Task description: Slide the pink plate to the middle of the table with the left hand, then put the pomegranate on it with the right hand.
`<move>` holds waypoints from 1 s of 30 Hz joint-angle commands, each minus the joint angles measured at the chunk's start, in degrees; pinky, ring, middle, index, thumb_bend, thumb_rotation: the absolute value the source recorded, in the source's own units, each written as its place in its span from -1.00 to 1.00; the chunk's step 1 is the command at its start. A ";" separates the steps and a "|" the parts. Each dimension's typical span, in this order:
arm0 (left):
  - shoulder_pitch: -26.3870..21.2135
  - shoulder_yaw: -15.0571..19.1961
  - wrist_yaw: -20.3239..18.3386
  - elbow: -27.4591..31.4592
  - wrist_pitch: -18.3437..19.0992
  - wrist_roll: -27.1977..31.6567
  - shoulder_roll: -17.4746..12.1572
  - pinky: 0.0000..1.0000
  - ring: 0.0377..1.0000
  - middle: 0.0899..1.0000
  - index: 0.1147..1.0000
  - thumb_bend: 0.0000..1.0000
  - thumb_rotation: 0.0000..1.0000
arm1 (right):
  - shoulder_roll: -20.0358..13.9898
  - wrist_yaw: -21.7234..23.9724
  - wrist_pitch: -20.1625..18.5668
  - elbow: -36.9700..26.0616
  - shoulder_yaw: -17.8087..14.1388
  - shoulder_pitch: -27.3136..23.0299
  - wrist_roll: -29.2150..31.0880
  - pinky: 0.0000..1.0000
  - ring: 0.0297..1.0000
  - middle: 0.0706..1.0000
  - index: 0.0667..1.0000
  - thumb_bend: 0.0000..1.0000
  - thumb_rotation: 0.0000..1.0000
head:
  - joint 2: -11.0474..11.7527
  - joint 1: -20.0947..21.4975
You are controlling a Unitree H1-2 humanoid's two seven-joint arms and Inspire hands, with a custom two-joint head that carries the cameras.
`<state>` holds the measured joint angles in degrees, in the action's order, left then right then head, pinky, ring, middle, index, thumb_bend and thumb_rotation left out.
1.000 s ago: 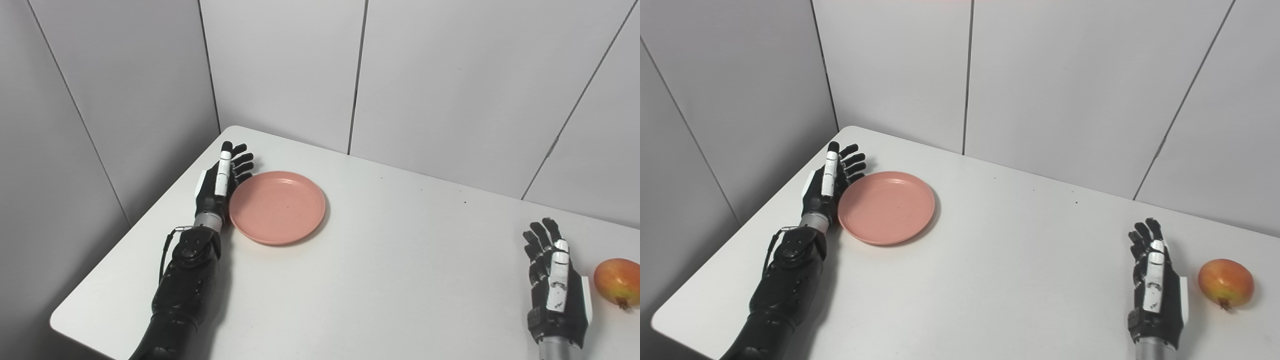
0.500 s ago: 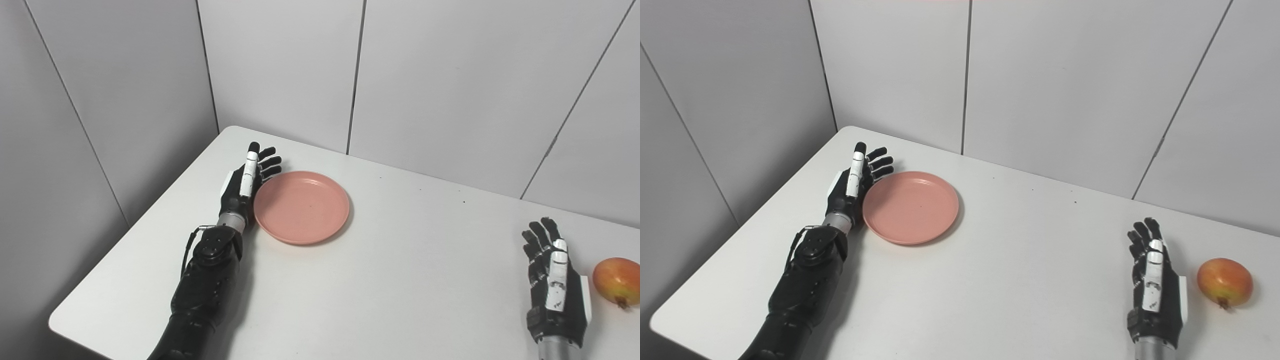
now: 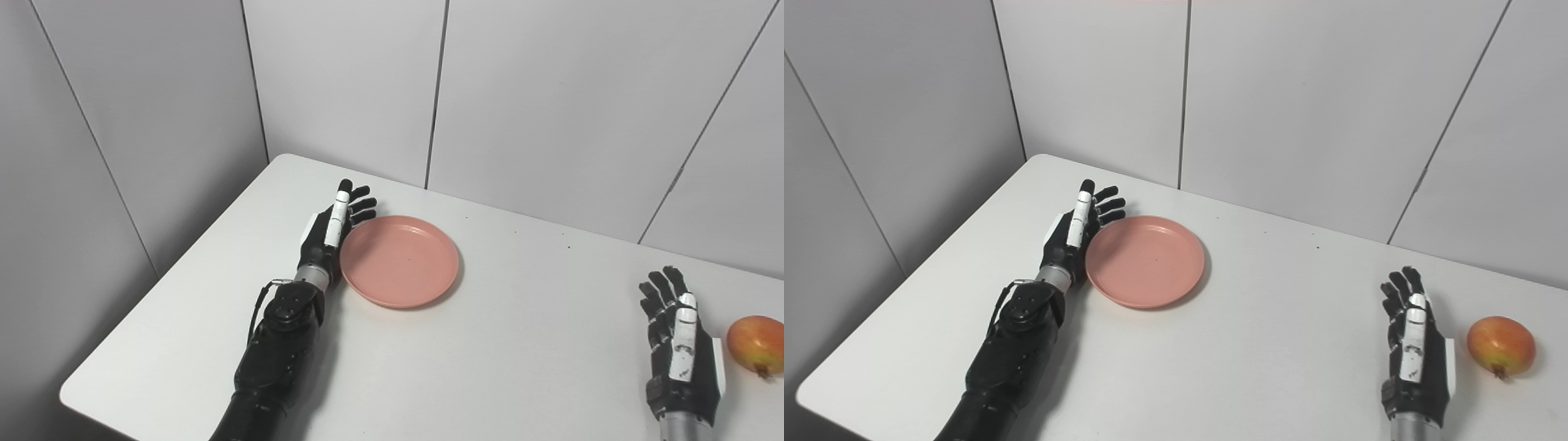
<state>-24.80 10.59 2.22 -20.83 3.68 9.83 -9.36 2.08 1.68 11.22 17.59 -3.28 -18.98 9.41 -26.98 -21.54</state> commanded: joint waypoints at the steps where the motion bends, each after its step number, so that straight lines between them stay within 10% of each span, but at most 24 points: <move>1: -2.74 -0.66 0.22 1.22 -0.61 -0.74 0.23 0.59 0.61 0.58 0.54 0.62 1.00 | 0.26 -0.09 0.54 1.17 -0.14 1.85 -0.27 0.90 0.78 0.75 0.76 0.22 0.83 | -0.12 0.18; 30: -2.09 -6.77 -2.10 4.25 1.20 -3.32 3.26 0.56 0.60 0.56 0.51 0.58 1.00 | 1.38 -0.90 -2.38 -1.82 1.04 2.28 -1.83 0.90 0.78 0.74 0.76 0.20 0.92 | -4.30 8.06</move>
<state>-24.97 4.44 1.16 -18.55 5.98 7.24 -6.73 2.88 0.66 9.41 15.64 -2.67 -18.00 7.71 -31.20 -13.54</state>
